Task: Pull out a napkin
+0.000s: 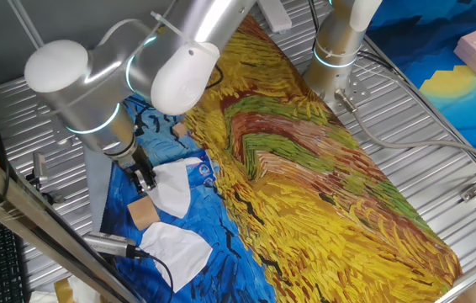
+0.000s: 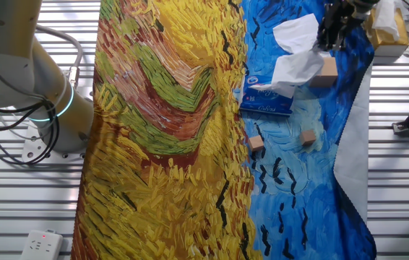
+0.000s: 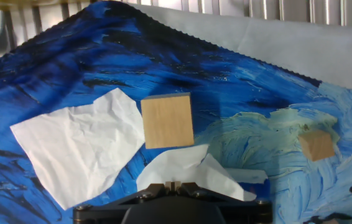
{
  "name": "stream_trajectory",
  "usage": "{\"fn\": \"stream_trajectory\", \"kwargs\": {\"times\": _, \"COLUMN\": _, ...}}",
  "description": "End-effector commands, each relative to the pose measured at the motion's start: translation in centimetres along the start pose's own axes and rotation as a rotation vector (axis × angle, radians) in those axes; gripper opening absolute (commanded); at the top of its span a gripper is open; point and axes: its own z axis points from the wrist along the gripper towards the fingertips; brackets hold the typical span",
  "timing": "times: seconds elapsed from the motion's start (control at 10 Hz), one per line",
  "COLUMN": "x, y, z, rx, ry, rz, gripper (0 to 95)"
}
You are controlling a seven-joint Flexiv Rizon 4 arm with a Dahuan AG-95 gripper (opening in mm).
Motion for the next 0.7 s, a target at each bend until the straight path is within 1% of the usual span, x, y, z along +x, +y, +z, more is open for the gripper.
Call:
{"fn": "stream_trajectory", "kwargs": {"times": 0.1, "x": -0.6, "y": 1.4, "z": 0.2, "rx": 0.001, "ry": -0.003, "rz": 0.026, "gripper": 0.0}}
{"fn": "stream_trajectory", "kwargs": {"times": 0.3, "x": -1.5, "y": 3.5, "z": -0.1, "rx": 0.003, "ry": -0.001, "rz": 0.057, "gripper": 0.0}}
{"fn": "stream_trajectory", "kwargs": {"times": 0.4, "x": -2.2, "y": 4.9, "z": -0.3, "rx": 0.002, "ry": 0.000, "rz": 0.076, "gripper": 0.0}}
{"fn": "stream_trajectory", "kwargs": {"times": 0.5, "x": -2.4, "y": 5.5, "z": -0.3, "rx": 0.002, "ry": 0.000, "rz": 0.082, "gripper": 0.0}}
{"fn": "stream_trajectory", "kwargs": {"times": 0.6, "x": -3.1, "y": 6.9, "z": -0.6, "rx": 0.001, "ry": 0.000, "rz": 0.099, "gripper": 0.0}}
{"fn": "stream_trajectory", "kwargs": {"times": 0.7, "x": -3.6, "y": 7.8, "z": -0.9, "rx": -0.002, "ry": 0.002, "rz": 0.113, "gripper": 0.0}}
